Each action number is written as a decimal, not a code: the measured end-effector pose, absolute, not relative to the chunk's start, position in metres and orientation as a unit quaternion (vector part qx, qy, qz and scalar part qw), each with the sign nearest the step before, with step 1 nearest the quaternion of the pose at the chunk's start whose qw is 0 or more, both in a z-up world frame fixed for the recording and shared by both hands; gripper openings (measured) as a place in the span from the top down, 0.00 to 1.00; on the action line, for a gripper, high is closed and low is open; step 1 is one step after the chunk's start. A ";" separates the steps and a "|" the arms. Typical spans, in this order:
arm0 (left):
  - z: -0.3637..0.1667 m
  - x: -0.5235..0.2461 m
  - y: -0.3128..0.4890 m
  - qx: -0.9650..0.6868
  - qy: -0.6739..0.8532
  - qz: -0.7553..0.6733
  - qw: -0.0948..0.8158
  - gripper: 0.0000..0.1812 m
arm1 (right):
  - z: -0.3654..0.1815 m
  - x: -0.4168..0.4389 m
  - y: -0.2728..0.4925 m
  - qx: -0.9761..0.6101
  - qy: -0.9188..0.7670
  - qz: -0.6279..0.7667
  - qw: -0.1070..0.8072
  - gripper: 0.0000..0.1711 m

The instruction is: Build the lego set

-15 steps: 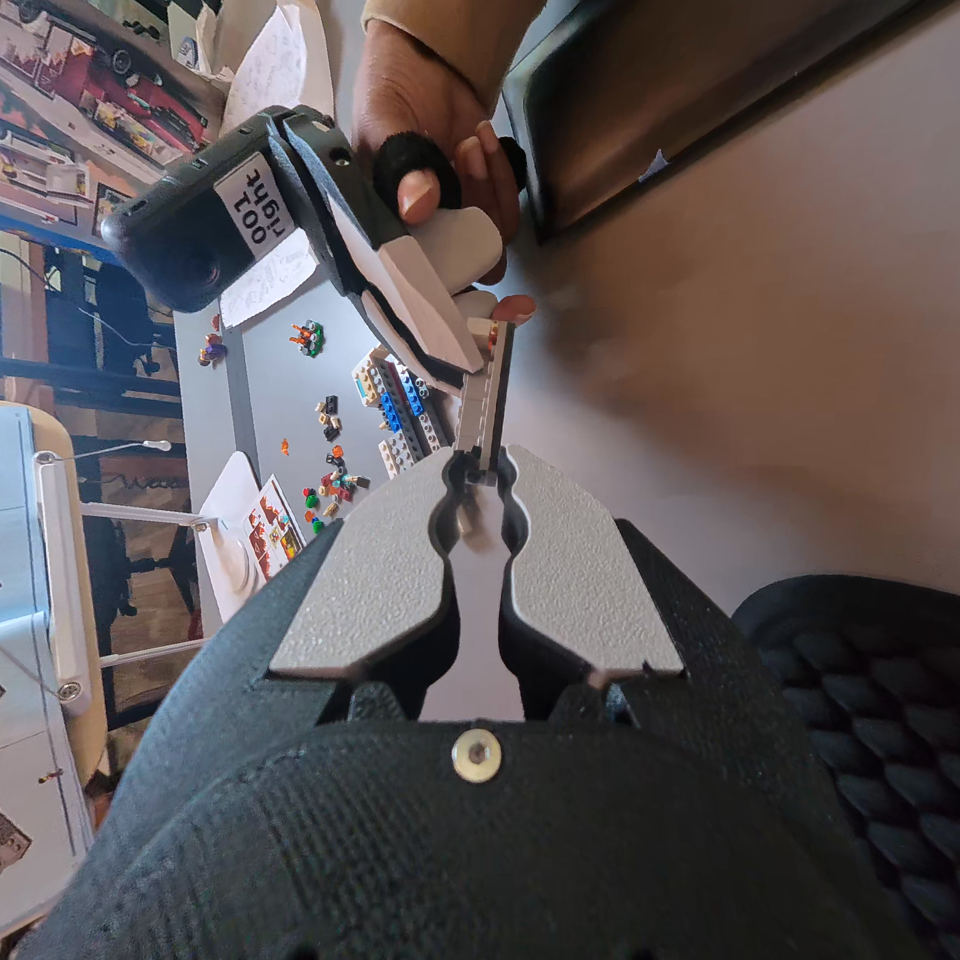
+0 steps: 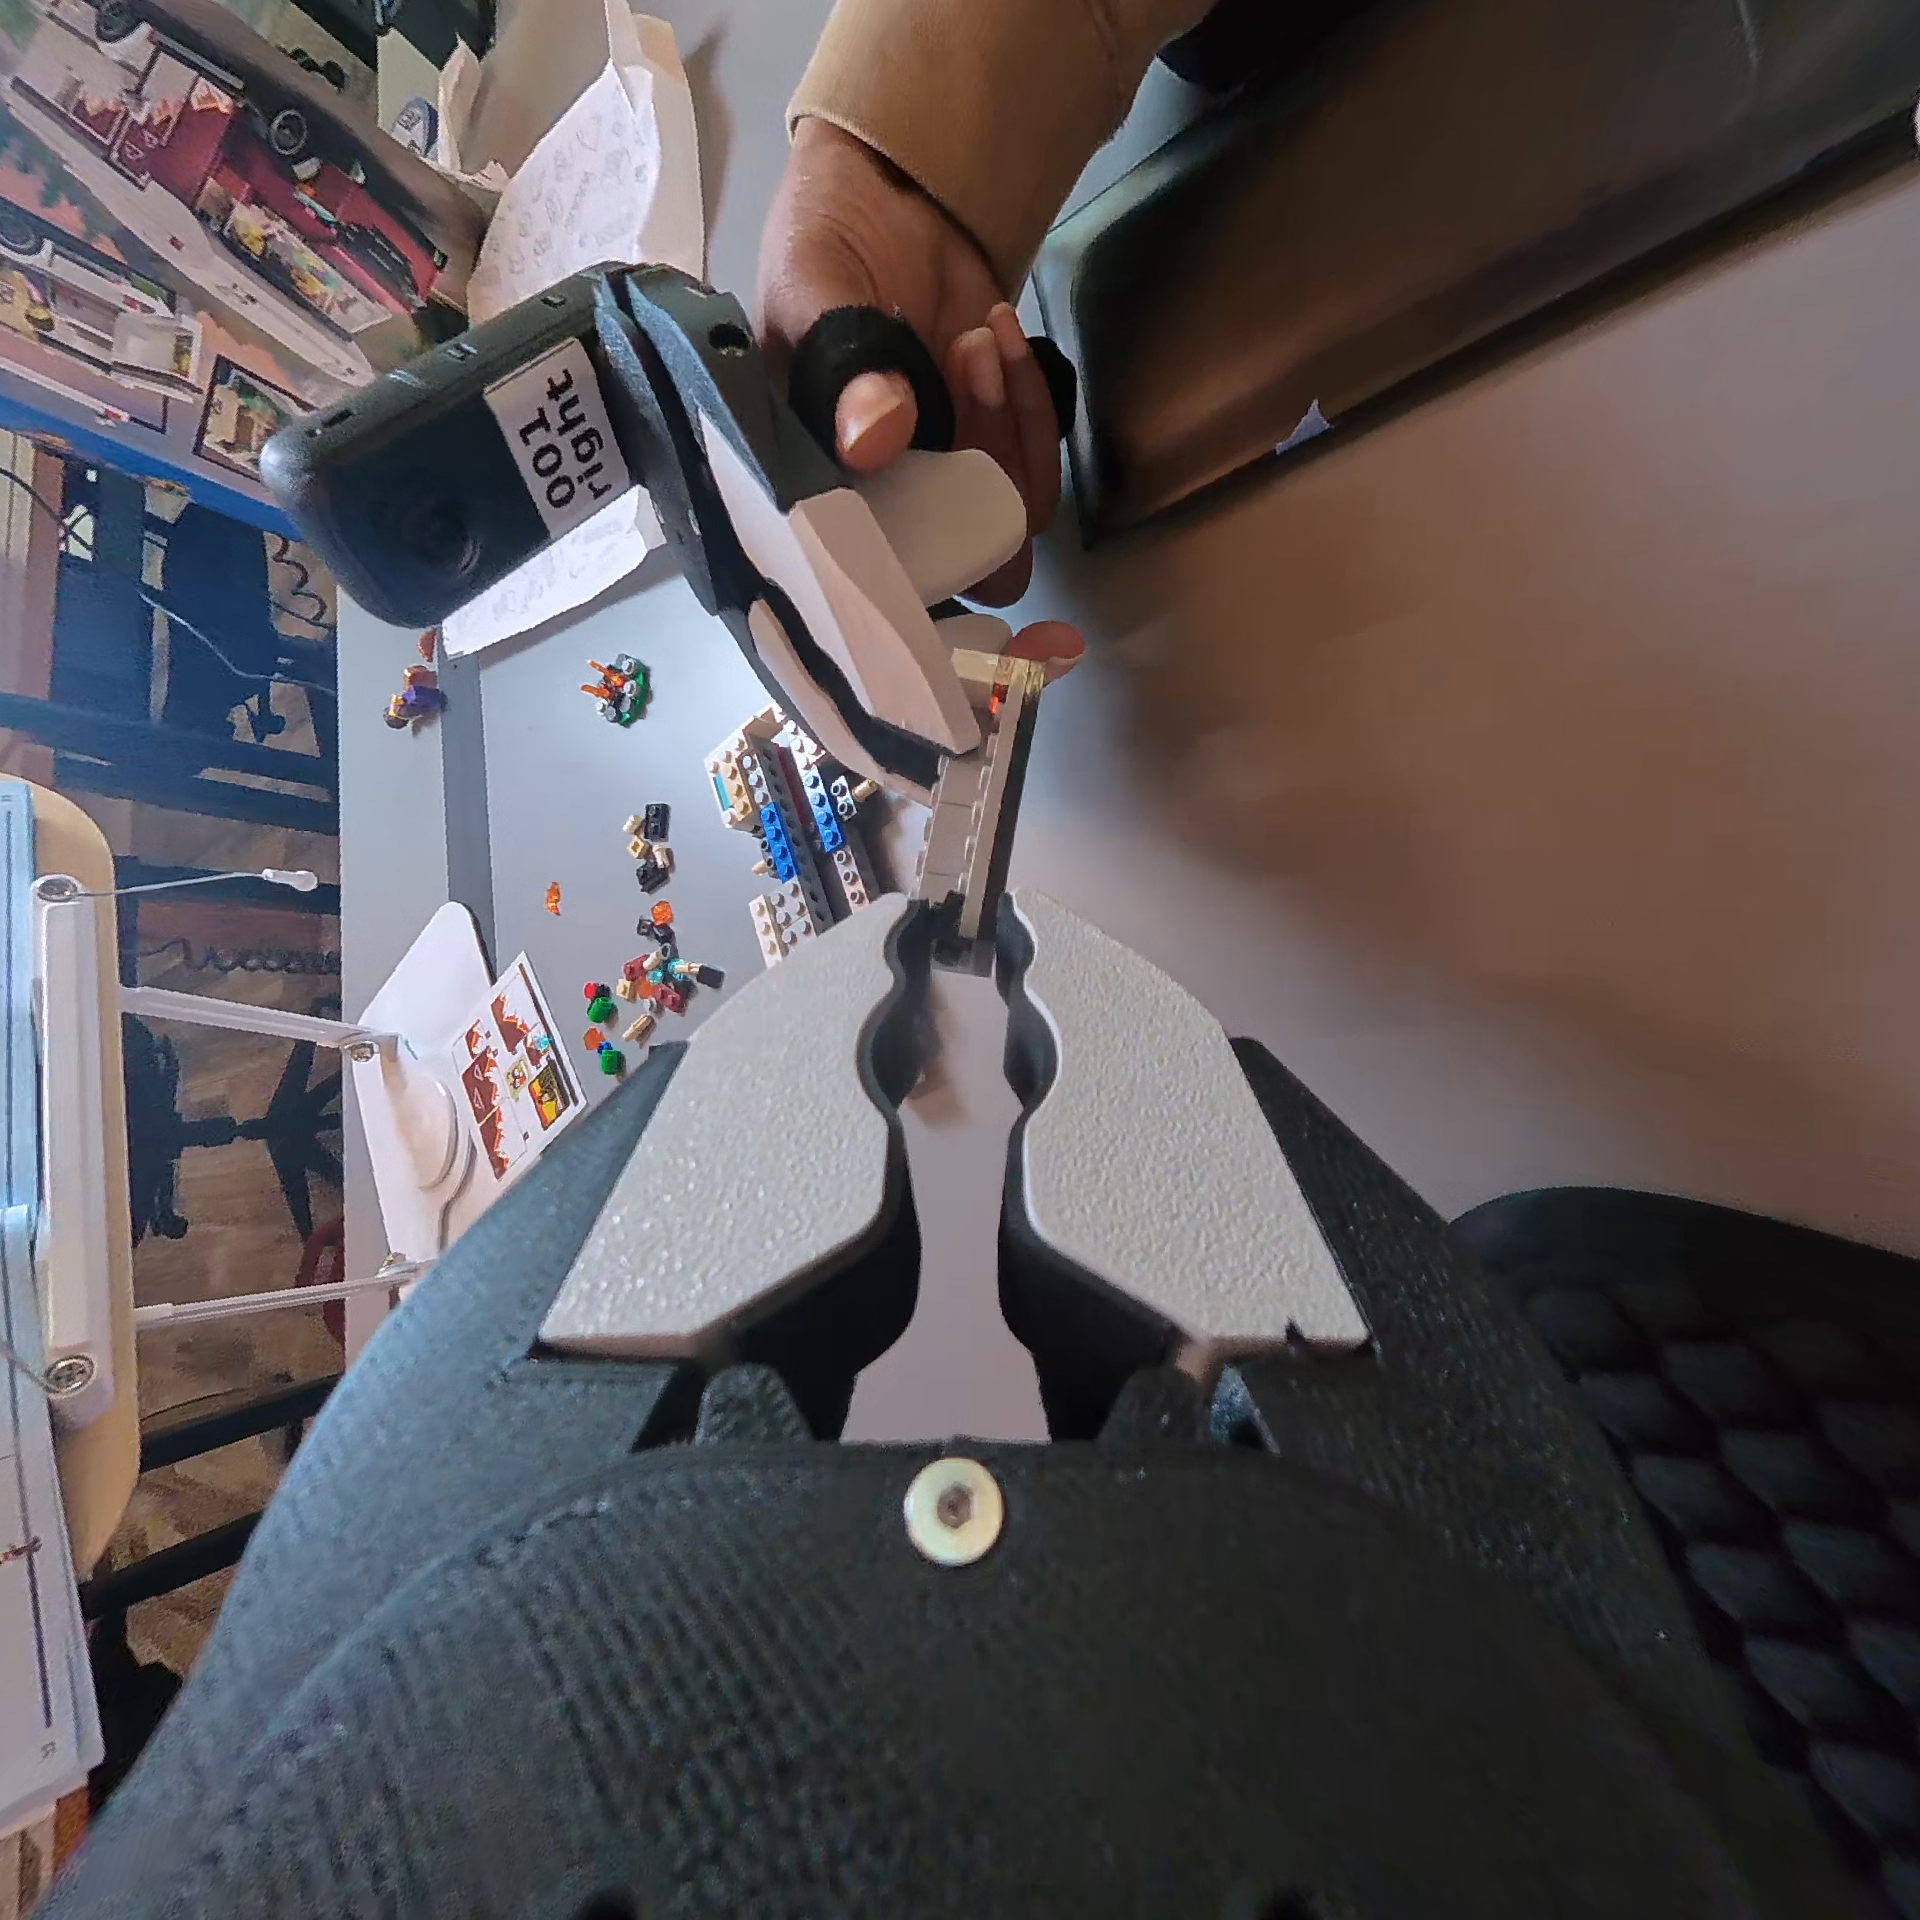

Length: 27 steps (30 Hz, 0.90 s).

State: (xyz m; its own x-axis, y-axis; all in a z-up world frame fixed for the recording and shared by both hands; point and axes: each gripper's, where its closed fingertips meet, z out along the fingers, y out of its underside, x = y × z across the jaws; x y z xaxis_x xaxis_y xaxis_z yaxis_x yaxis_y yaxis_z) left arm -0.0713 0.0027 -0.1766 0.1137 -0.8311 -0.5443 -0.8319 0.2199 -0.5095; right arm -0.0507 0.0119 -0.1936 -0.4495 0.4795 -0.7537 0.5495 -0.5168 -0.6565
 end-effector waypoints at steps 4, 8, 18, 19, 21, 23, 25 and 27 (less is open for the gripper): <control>-0.180 -0.071 -0.001 -0.617 0.680 0.000 0.396 0.93 | -0.193 -0.051 0.010 0.522 0.506 -0.687 0.009 0.89; -0.183 -0.073 0.000 -0.624 0.678 -0.004 0.387 0.93 | -0.189 -0.055 0.016 0.515 0.569 -0.632 -0.108 0.80; -0.183 -0.076 0.009 -0.655 0.655 -0.017 0.377 0.93 | -0.210 -0.077 0.017 0.443 0.728 -0.329 -0.406 0.86; -0.183 -0.077 0.011 -0.659 0.651 -0.017 0.377 0.93 | -0.208 -0.078 0.020 0.438 0.724 -0.320 -0.426 0.88; -0.180 -0.078 0.015 -0.669 0.638 -0.022 0.380 0.93 | -0.201 -0.079 0.024 0.429 0.714 -0.317 -0.454 0.88; -0.177 -0.080 0.018 -0.677 0.627 -0.025 0.385 0.93 | -0.194 -0.081 0.027 0.433 0.699 -0.320 -0.471 0.89; -0.175 -0.081 0.020 -0.685 0.617 -0.024 0.387 0.93 | -0.192 -0.082 0.030 0.436 0.693 -0.306 -0.485 0.89; -0.176 -0.083 0.023 -0.694 0.610 -0.017 0.382 0.93 | -0.192 -0.083 0.032 0.441 0.691 -0.289 -0.496 0.89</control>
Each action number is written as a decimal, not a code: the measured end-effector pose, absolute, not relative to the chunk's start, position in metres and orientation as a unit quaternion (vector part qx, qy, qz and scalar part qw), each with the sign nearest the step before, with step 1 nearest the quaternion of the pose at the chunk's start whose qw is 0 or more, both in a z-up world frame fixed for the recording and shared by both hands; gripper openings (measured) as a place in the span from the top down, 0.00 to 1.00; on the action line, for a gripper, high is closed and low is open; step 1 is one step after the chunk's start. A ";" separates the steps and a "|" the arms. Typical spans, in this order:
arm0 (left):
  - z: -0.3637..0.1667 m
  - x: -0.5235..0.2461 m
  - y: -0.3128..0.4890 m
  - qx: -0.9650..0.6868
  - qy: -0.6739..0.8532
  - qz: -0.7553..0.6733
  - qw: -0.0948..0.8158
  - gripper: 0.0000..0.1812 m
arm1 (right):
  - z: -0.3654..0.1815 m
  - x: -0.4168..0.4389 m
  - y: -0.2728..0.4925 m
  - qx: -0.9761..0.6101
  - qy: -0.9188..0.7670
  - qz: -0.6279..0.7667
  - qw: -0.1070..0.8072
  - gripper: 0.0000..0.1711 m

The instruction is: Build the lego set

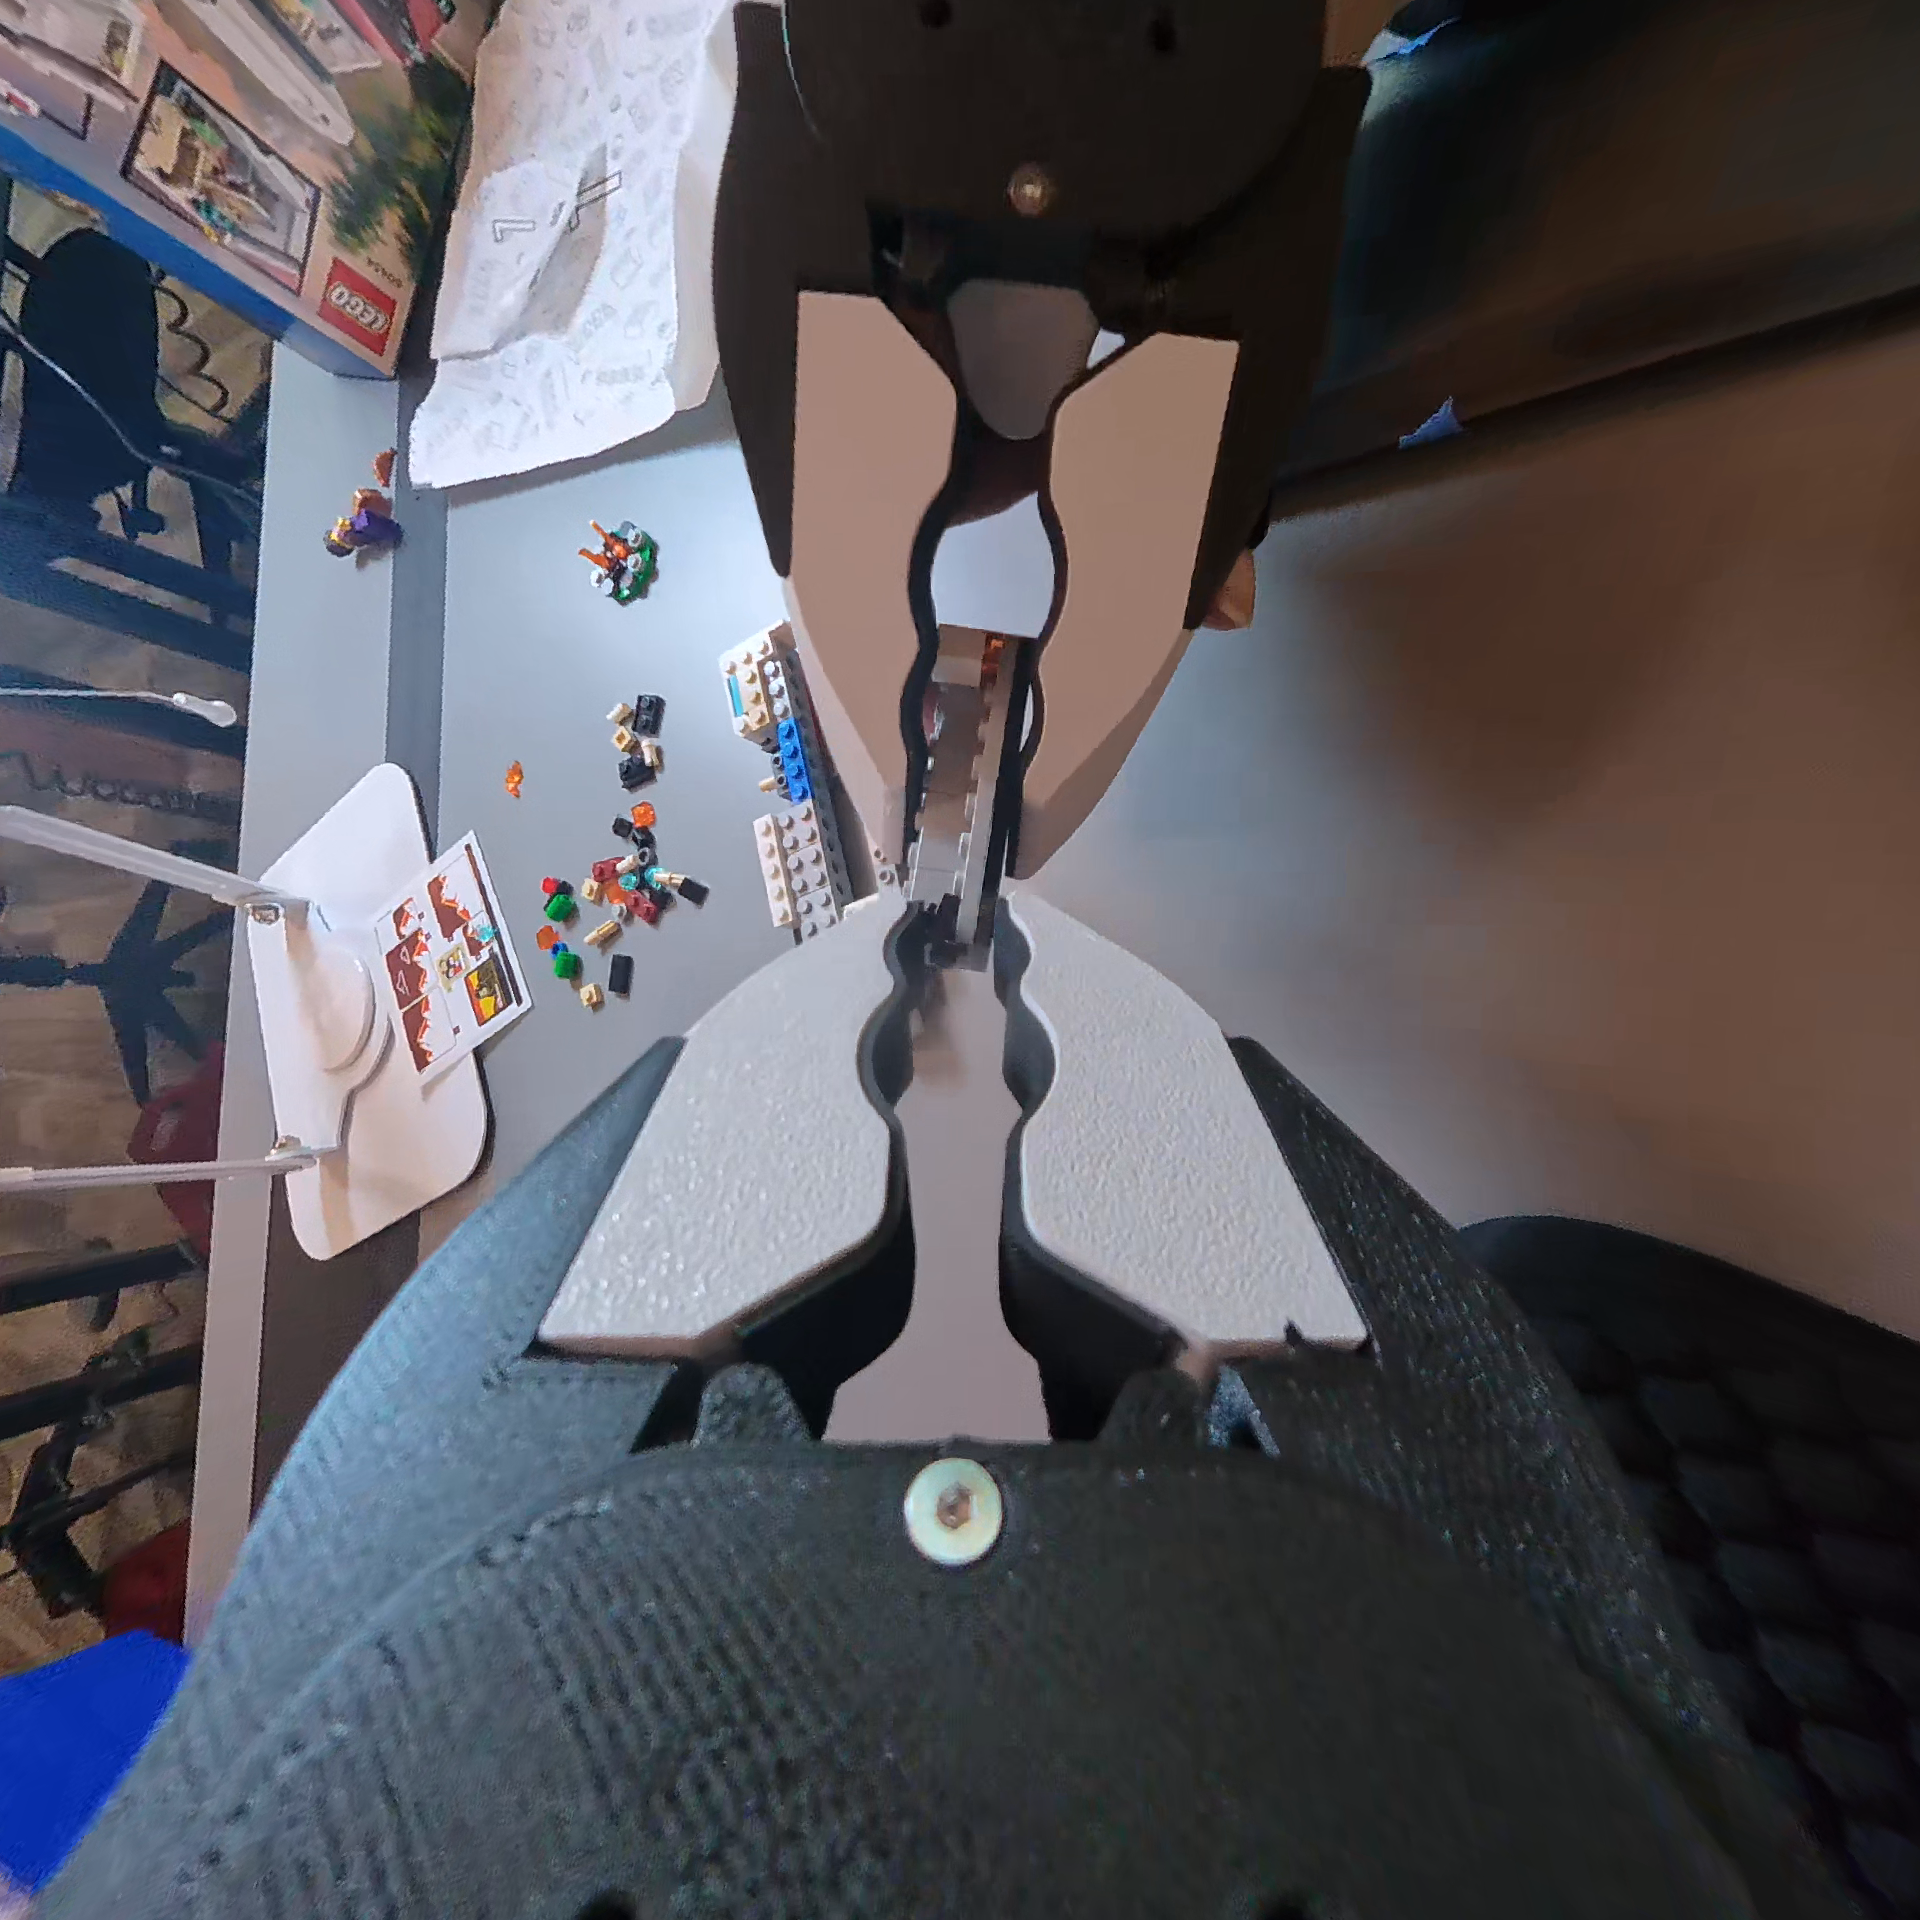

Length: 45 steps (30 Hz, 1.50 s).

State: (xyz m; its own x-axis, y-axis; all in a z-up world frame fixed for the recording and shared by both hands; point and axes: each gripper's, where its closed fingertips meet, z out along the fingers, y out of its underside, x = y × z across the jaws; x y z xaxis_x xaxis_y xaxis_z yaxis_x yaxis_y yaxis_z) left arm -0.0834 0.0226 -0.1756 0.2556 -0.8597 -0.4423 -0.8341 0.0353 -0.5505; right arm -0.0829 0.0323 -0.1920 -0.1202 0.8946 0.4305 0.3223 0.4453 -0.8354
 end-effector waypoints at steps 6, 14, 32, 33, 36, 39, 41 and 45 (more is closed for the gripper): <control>-0.176 -0.089 0.028 -0.702 0.608 0.028 0.369 0.93 | -0.193 -0.085 0.036 -0.464 -0.678 0.269 0.503 0.89; -0.179 -0.090 0.019 -0.706 0.618 0.018 0.346 0.93 | -0.195 -0.086 0.026 -0.465 -0.679 0.299 0.482 0.89; -0.178 -0.080 0.015 -0.776 0.410 -0.297 0.376 0.72 | -0.184 -0.084 0.023 -0.334 -0.700 0.205 0.597 0.89; -0.182 -0.079 0.016 -0.779 0.398 -0.313 0.371 0.74 | -0.184 -0.083 0.023 -0.322 -0.701 0.192 0.607 0.89; -0.190 -0.074 0.014 -0.769 0.412 -0.320 0.370 0.82 | -0.185 -0.083 0.023 -0.299 -0.707 0.159 0.621 0.89; -0.194 -0.074 0.020 -0.760 0.426 -0.304 0.385 0.83 | -0.188 -0.082 0.028 -0.298 -0.715 0.157 0.613 0.88; -0.197 -0.077 0.028 -0.748 0.446 -0.268 0.412 0.83 | -0.188 -0.078 0.033 -0.325 -0.718 0.193 0.584 0.82; -0.204 -0.075 0.039 -0.717 0.468 -0.245 0.456 0.83 | -0.198 -0.065 0.048 -0.430 -0.712 0.309 0.461 0.77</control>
